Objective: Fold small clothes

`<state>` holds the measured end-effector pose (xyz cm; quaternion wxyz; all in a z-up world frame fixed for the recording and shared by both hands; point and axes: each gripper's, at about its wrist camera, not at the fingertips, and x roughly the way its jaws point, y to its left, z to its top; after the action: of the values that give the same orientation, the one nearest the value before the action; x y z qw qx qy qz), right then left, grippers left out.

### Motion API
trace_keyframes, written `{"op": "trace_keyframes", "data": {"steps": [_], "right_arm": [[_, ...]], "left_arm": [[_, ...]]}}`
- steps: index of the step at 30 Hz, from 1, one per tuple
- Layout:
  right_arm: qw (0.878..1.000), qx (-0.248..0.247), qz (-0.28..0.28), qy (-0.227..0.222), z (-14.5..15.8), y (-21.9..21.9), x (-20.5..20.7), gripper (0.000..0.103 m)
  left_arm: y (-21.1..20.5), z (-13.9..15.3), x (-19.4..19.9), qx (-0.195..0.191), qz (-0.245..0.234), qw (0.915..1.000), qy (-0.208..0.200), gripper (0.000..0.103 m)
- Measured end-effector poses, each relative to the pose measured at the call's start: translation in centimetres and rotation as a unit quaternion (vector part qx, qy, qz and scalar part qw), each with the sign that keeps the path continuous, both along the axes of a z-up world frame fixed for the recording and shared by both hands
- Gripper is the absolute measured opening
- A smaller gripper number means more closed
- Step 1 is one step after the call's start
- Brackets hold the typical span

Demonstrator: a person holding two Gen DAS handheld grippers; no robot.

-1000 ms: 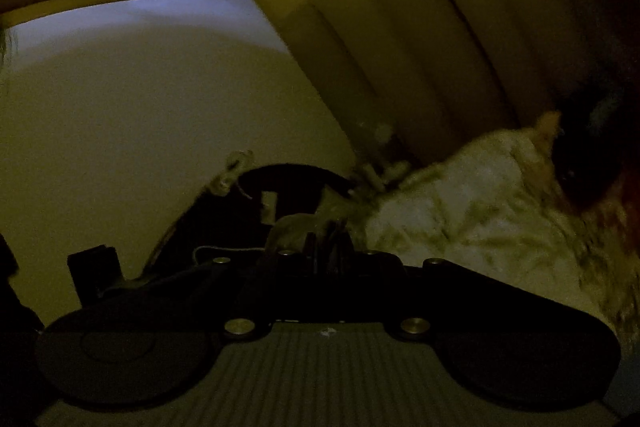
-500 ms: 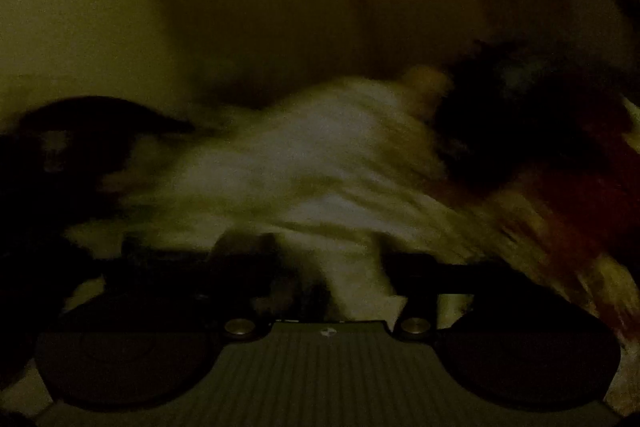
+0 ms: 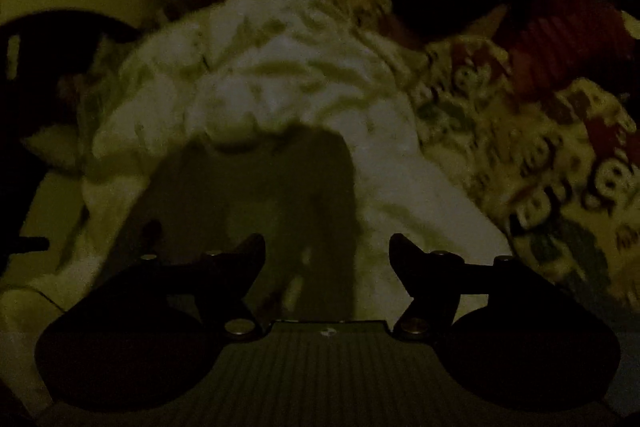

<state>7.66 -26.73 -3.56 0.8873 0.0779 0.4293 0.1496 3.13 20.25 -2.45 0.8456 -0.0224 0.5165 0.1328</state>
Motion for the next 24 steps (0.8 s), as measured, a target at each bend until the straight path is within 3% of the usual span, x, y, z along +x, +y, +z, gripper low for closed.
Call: {"op": "trace_keyframes", "data": {"steps": [3,9,11,15,22,24], "right_arm": [[1.0,0.012,-0.016,0.022,-1.3,-1.0,-1.1,0.073],[1.0,-0.011,-0.018,-0.005,-1.7,-1.5,-4.2,0.072],[0.999,-0.023,-0.007,-0.021,-1.3,-1.6,-5.5,0.073],[0.999,-0.038,0.018,0.008,-2.2,-1.3,-6.5,0.074],[0.998,-0.022,-0.024,0.046,-3.5,1.5,-7.8,0.073],[0.999,-0.018,-0.027,0.043,-3.3,2.6,-8.2,0.073]], "left_arm": [[-0.6,-1.0,-1.9,-0.021,-0.007,0.9996,0.016,0.103],[-2.6,-3.3,-2.8,0.037,-0.003,0.9984,0.043,0.103],[-2.4,-4.6,-2.5,0.022,0.001,0.9982,0.056,0.103],[-2.3,-6.8,-1.6,0.027,-0.031,0.9969,0.067,0.103],[-2.8,-7.7,-0.3,-0.015,-0.075,0.9942,0.075,0.102],[-2.8,-7.9,0.0,-0.025,-0.089,0.9928,0.077,0.059]]}}
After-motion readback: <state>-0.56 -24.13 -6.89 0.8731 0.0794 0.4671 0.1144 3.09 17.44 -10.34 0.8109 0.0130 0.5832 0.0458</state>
